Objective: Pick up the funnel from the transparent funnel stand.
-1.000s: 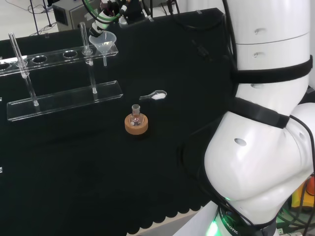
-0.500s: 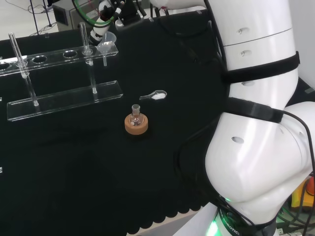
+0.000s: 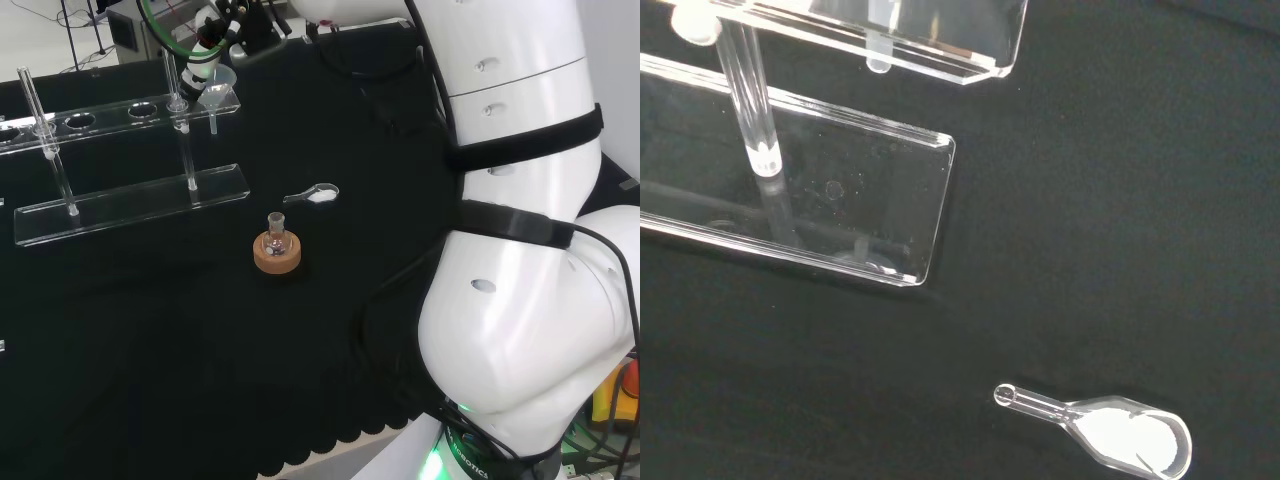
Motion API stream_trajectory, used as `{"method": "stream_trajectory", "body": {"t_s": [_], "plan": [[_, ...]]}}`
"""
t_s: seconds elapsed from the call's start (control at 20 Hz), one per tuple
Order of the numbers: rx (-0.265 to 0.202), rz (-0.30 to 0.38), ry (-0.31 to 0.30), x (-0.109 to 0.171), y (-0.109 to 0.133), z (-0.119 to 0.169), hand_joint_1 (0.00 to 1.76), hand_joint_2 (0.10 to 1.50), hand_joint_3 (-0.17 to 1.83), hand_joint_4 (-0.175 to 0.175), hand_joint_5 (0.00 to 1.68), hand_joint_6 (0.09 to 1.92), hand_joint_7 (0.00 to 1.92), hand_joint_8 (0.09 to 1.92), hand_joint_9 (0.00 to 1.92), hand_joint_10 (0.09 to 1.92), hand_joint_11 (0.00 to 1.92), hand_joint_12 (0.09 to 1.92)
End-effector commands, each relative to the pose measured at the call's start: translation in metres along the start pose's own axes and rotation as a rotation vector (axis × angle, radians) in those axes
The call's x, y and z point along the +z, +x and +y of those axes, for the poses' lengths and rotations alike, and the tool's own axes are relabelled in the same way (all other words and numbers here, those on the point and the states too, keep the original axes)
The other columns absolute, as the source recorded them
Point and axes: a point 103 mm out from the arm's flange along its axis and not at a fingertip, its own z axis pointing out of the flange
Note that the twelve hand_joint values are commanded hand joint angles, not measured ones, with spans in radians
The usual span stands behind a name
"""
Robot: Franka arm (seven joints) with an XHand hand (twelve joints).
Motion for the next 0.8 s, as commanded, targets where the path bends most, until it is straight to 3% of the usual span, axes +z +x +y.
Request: {"method": "stream_trajectory", "body": {"t_s": [0.05, 0.8], "plan": [[-0.006, -0.027, 0.004, 0.0024, 0.003, 0.0034, 0.48, 0.7, 0.23, -0.141, 0.1, 0.09, 0.0, 0.78, 0.34, 0.79, 0.5, 1.36], [-0.007, -0.089, 0.009, 0.0081, 0.0077, 0.0118, 0.57, 0.7, 0.24, -0.134, 0.11, 0.09, 0.0, 0.8, 0.35, 0.8, 0.5, 1.36]]}}
